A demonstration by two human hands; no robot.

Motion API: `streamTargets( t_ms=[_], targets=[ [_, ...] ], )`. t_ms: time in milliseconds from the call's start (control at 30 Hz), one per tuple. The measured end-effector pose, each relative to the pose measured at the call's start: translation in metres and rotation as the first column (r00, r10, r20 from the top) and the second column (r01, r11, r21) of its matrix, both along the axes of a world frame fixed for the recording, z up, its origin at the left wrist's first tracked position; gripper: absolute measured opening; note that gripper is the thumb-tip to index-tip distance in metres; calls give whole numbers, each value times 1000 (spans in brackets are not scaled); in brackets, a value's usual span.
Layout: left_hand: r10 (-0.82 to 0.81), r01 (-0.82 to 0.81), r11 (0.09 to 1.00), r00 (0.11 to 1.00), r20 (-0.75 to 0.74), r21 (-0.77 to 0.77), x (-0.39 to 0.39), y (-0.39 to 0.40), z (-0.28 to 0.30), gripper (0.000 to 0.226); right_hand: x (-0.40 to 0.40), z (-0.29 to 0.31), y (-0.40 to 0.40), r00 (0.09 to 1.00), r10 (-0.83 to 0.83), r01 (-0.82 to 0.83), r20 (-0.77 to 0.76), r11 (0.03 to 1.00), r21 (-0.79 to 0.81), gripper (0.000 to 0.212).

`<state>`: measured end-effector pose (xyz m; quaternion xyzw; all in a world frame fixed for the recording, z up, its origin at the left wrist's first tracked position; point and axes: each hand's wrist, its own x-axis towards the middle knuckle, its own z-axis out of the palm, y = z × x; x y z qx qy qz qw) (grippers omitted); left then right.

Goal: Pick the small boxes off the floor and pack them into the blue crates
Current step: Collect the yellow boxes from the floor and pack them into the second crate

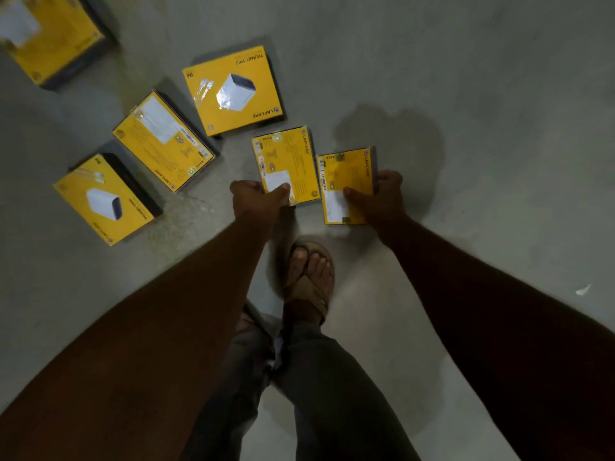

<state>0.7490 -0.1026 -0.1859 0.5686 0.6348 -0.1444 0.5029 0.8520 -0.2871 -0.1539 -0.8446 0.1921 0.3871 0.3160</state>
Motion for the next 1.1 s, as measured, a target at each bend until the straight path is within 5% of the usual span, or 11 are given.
streamTargets(
  t_ms=[100,233,400,533,667,767,867,1000,1100],
  targets=[
    [-21,35,990,995,98,-139,-3,-2,2,45,-9,12,-8,995,65,-60,-73,996,58,64],
    [-58,63,989,998,40,-131,-12,-1,0,41,-26,21,-15,989,144,-142,-31,988,55,81],
    [37,16,952,985,166,-307,-26,4,18,36,-38,38,5,986,-110,93,129,987,130,55],
    [158,-41,874,967,202,-485,-51,9,61,18,-57,68,41,999,-15,7,37,981,194,43],
    [245,-104,831,950,192,-546,-82,22,152,32,-70,157,81,999,-7,17,-43,970,242,47],
    [361,-227,725,930,77,-650,-99,46,238,73,-81,243,102,987,88,-45,-136,957,288,64],
    [318,-184,706,945,75,-684,-111,71,337,104,-95,339,119,957,257,-199,-137,920,339,76],
    [378,-184,828,881,285,-529,-117,95,486,68,-120,461,158,897,431,-357,-96,835,419,99],
    [538,-320,797,762,362,-512,-145,108,582,62,-142,536,190,846,533,-460,-21,749,477,101]
  ],
)
